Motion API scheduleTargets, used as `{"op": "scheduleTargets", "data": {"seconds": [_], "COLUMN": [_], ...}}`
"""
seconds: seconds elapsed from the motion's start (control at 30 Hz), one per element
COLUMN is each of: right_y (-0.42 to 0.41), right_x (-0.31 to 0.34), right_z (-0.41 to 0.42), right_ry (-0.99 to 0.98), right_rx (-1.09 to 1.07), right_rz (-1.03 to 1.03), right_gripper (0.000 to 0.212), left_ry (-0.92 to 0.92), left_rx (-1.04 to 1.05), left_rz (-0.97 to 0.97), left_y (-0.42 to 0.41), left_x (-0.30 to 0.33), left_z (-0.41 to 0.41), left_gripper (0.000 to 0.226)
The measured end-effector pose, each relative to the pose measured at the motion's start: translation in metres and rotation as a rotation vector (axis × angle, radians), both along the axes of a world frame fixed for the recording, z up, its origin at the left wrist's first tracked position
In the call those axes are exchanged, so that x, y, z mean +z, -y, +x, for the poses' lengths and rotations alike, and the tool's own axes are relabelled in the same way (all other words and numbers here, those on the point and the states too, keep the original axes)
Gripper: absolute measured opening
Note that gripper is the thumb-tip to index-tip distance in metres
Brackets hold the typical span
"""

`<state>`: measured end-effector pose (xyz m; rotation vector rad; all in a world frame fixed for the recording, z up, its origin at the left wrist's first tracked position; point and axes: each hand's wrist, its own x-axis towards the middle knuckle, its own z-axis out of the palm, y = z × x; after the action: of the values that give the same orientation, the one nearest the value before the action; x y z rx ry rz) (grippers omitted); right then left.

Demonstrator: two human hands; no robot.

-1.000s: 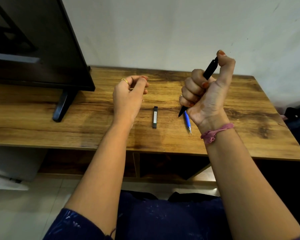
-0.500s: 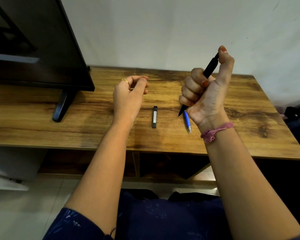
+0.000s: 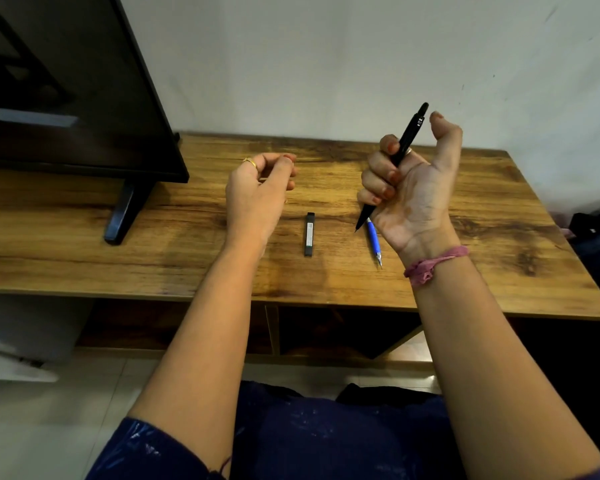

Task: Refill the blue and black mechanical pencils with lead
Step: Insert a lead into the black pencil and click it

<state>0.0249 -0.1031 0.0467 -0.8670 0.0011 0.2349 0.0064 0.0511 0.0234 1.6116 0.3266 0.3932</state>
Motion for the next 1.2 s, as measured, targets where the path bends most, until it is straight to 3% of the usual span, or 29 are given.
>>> {"op": "scheduleTargets", "data": {"seconds": [0.17, 0.5, 0.67, 0.8, 0.97, 1.2], "right_y": [0.0, 0.007, 0.013, 0.017, 0.019, 0.011], "right_x": [-0.004, -0.014, -0.022, -0.03, -0.035, -0.046], "right_z": [0.007, 0.014, 0.014, 0.014, 0.017, 0.02], "right_ry": [-0.035, -0.097, -0.203, -0.209, -0.178, -0.059], "right_rx": [-0.005, -0.079, -0.152, -0.212, -0.189, -0.154], "right_rz": [0.038, -0.125, -0.174, -0.512, -0.723, -1.244], "right_gripper": [0.026, 0.009, 0.013, 0.014, 0.016, 0.017], "left_ry": [-0.006, -0.015, -0.016, -0.021, -0.04, -0.075], "left_rx": [0.002, 0.015, 0.011, 0.005, -0.006, -0.018], "left_rz": [0.005, 0.018, 0.027, 0.034, 0.079, 0.125], "left_y": [-0.001, -0.001, -0.002, -0.002, -0.005, -0.007], "left_x": [0.0, -0.003, -0.005, -0.006, -0.009, -0.015], "left_z": [0.0, 0.003, 0.003, 0.004, 0.005, 0.007], "left_gripper": [0.014, 0.012, 0.013, 0.013, 0.013, 0.013]}}
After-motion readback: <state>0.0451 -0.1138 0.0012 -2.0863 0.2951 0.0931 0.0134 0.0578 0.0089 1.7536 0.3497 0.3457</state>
